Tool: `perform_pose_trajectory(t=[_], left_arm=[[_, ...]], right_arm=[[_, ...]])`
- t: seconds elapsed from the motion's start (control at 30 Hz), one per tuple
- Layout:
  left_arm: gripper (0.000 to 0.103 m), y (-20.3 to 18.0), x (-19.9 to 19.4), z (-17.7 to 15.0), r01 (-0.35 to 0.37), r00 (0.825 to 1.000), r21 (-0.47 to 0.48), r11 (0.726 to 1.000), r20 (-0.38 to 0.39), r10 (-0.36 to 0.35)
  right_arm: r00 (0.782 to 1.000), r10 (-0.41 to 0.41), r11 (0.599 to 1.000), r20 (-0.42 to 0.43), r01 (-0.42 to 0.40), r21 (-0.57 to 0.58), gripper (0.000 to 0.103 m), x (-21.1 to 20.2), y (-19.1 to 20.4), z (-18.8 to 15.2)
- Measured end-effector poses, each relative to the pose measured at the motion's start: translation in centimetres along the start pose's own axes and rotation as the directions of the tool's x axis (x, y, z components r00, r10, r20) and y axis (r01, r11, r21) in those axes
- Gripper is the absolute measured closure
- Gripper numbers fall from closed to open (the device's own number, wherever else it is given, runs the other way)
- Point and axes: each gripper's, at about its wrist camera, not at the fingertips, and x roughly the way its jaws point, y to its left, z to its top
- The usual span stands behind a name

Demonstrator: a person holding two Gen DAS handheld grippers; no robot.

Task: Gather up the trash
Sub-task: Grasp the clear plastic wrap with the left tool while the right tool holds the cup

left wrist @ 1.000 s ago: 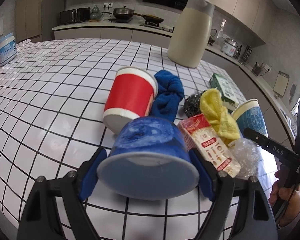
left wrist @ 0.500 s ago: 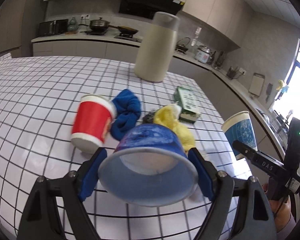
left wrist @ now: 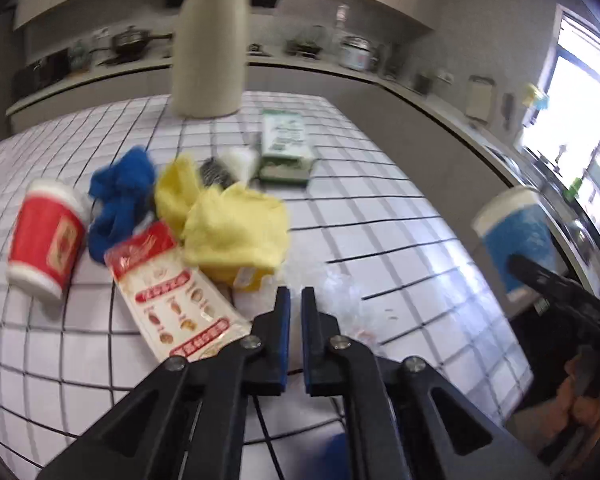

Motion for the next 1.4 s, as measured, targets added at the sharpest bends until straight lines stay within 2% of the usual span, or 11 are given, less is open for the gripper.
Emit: perform_pose_trajectory(t=[0.03, 0.13, 0.2, 0.4, 0.5, 0.6, 0.73, 0.8, 0.9, 1.07, 1.4], left_arm=[[0.096, 0.4, 0.5, -0.1, -0.031, 0.999, -0.011, 0.999, 0.011, 0.031], [0.096, 1.6, 0.6, -0.1, -0.052, 0.998, -0.094, 0.994, 0.022, 0.054], [0.096, 1.5, -0.1, 0.0, -0.070, 0.996, -0.093, 0.993, 0.045, 0.075], [0.096, 0.8, -0.1, 0.2, -0.091, 0.995, -0.080, 0.993, 0.026, 0.093], [0.096, 1.1, 0.0, 0.2, -0.076, 0.997, -0.093, 0.993, 0.021, 0.078], [0.096, 1.4, -0.6, 0.9, -0.074, 0.996, -0.100, 0.992, 0.050, 0.080], [0.096, 1.6, -0.8, 1.7, -0.055, 0.998, -0.115, 0.992, 0.026, 0.058], [0.092, 1.4, -1.1, 1.9, -0.055, 0.998, -0.111, 0.992, 0.021, 0.057], [0.076, 1.3, -1.1, 1.9, -0.039, 0.999, -0.119, 0.992, -0.006, 0.038], [0.043, 0.5, -1.7, 1.5, -0.021, 0.999, -0.129, 0.991, -0.030, 0.018], [0.041, -2.8, -0.2, 0.0, 0.026, 0.996, -0.088, 0.996, -0.087, -0.033]], right_arm=[[1.000, 0.015, 1.000, 0.001, -0.015, -0.001, 0.045, 0.2, -0.2, -0.3], [1.000, 0.012, 0.995, 0.020, -0.010, -0.094, 0.045, 0.2, 0.4, -1.3], [0.999, 0.025, 0.994, 0.028, -0.022, -0.104, 0.045, 0.2, 0.2, -1.2], [0.998, 0.052, 0.993, 0.035, -0.048, -0.111, 0.045, 0.9, 0.6, 0.4], [0.997, 0.071, 0.989, 0.037, -0.066, -0.130, 0.045, 1.4, 1.6, 0.7], [0.995, 0.084, 0.985, 0.060, -0.073, -0.158, 0.045, 1.5, 2.4, 1.3], [0.994, 0.089, 0.984, 0.059, -0.079, -0.158, 0.045, 1.9, 2.9, 2.2], [0.995, 0.085, 0.984, 0.051, -0.076, -0.159, 0.045, 2.2, 2.9, 2.4], [0.996, 0.075, 0.985, 0.038, -0.068, -0.160, 0.045, 2.6, 2.8, 2.4], [0.997, 0.071, 0.987, 0.013, -0.069, -0.142, 0.045, 3.0, 2.5, 2.2], [0.998, 0.065, 0.988, 0.008, -0.063, -0.140, 0.045, 2.1, 1.7, 1.8]])
